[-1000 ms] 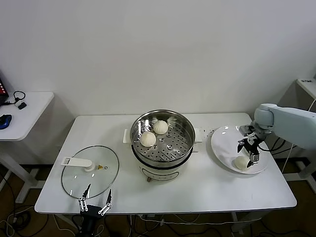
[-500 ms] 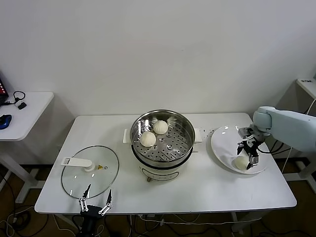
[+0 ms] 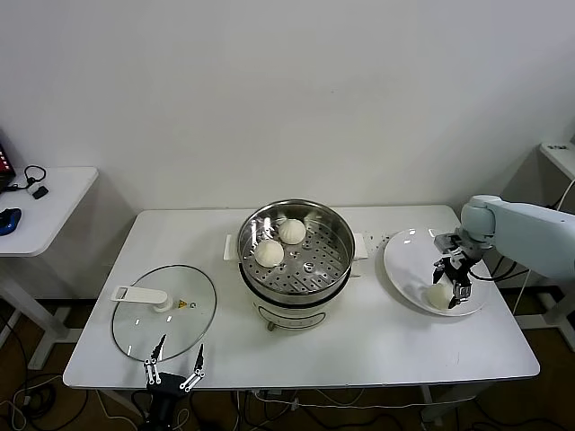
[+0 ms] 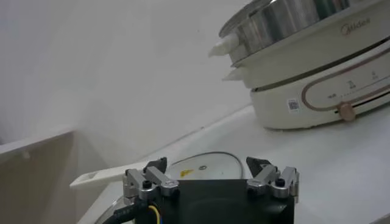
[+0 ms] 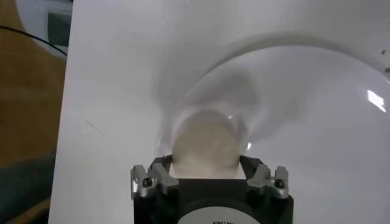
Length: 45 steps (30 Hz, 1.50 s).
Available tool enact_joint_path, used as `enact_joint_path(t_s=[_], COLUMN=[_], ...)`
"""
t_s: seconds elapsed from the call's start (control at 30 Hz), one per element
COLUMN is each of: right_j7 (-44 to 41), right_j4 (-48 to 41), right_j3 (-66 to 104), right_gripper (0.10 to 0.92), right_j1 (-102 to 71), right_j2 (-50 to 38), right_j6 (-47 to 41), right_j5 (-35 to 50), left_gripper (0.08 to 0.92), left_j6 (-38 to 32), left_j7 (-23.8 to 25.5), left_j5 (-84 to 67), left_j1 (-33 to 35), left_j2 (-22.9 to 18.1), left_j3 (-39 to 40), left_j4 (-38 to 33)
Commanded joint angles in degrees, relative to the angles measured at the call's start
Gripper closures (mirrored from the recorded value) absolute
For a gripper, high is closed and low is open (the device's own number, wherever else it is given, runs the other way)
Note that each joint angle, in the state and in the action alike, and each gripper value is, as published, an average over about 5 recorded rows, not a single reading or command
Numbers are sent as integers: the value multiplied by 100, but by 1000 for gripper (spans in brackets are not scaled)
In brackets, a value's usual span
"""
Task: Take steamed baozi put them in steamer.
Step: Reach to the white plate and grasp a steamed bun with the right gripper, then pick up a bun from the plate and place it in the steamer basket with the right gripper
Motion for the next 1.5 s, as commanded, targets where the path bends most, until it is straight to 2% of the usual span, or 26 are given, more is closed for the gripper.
enact_joint_path(t_s=[0.03,0.27,0.5,0.73,1.13,1.3,1.5], right_j7=[16,-23,-166,-293,-285,0,401], right_j4=[1,421,1282,2101,3368,3924,3955], right_j3=[38,-344,-1223,-1634,-1198,-672,-100], right_gripper=[327,355,355,355,338,330,330], right_j1=[0,476,1970,3425,4674,4523,3796], right_j2=[-4,-134,-149,157,816,1145,1632], right_j6=[5,21,180,714,2333,2418,2406], right_j5=[-49,76,450,662,-177,-555,-1101], left_gripper=[177,177,177,177,177,177,177], left_j6=[-3,-2,1,3,1,-11,-21], left_j7=[0,0,3,2,6,-2,-6], left_j5=[1,-1,15,28,61,74,71], left_j1=[6,11,1,-6,17,41,79], left_j2=[4,-1,11,35,24,9,5], left_j3=[1,2,26,64,145,155,136], left_j4=[-10,-25,-26,-53,-115,-126,-187])
